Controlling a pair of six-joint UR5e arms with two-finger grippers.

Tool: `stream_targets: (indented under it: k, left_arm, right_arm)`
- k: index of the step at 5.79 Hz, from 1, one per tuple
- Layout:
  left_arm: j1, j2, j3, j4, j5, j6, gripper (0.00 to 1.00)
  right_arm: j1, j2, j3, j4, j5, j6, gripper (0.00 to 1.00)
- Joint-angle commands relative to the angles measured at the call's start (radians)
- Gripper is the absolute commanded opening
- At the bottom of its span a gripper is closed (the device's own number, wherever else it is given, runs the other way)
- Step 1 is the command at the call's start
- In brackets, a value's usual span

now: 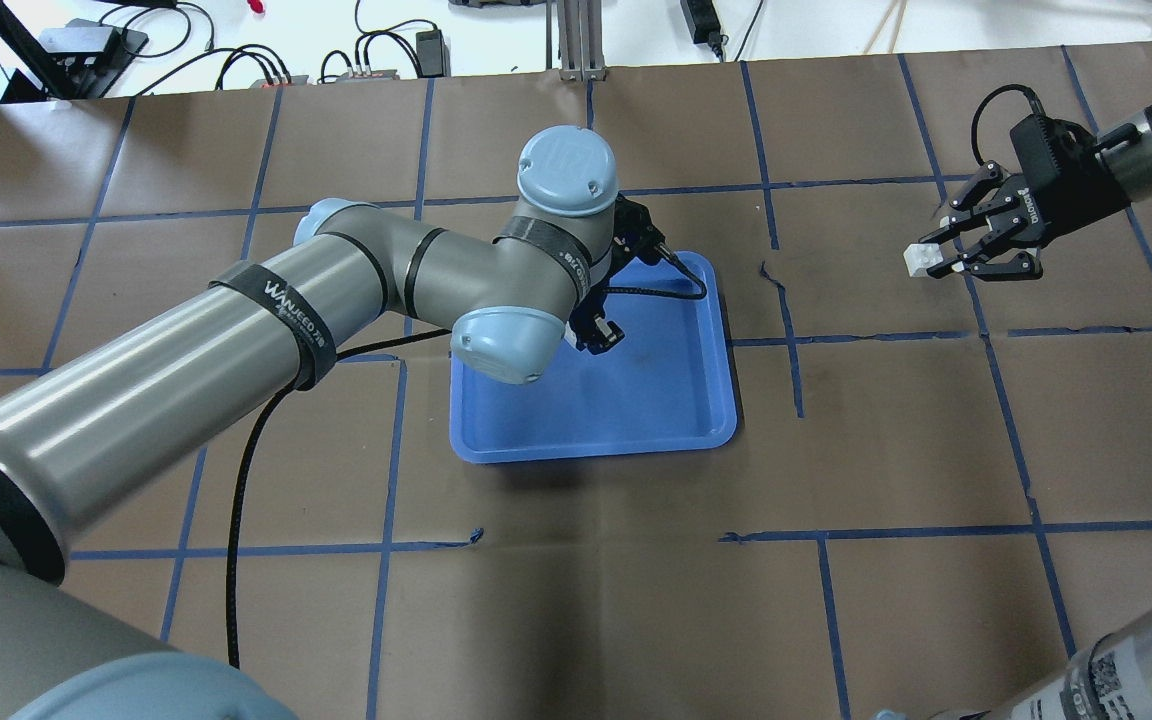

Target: Assemble white blocks and place on blue tray

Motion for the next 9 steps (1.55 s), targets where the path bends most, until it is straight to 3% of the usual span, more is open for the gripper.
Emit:
stream_targets:
  k: [1,2,4,5,6,7,9]
  left_arm:
    - [0.0,0.006,-0.053,0.002,0.001,0.314,0.01]
    - [0.0,0.003,-0.067,0.032,0.0,0.347,0.02]
    - [-0.002,-0.015,-0.069,0.05,-0.005,0.343,0.09]
    - [-0.002,-0.015,-0.067,0.05,-0.003,0.341,0.31]
    - [-0.002,-0.026,-0.067,0.066,-0.008,0.334,0.82]
    - [-0.002,-0.027,-0.069,0.068,-0.009,0.332,0.98]
    - [0.0,0.017,-0.061,0.07,0.001,0.329,0.99]
  right_arm:
    - [0.009,-0.027,0.086,-0.09,0.024,0.034,0.31]
    - [0.047,-0.025,0.106,-0.149,0.024,0.087,0.31]
    - [0.086,-0.025,0.121,-0.164,0.033,0.108,0.31]
    - [0.089,-0.025,0.15,-0.184,0.08,0.111,0.31]
    - [0.108,-0.025,0.179,-0.237,0.081,0.14,0.31]
    - [0.128,-0.025,0.193,-0.268,0.081,0.166,0.31]
    - [0.141,-0.025,0.198,-0.276,0.079,0.172,0.31]
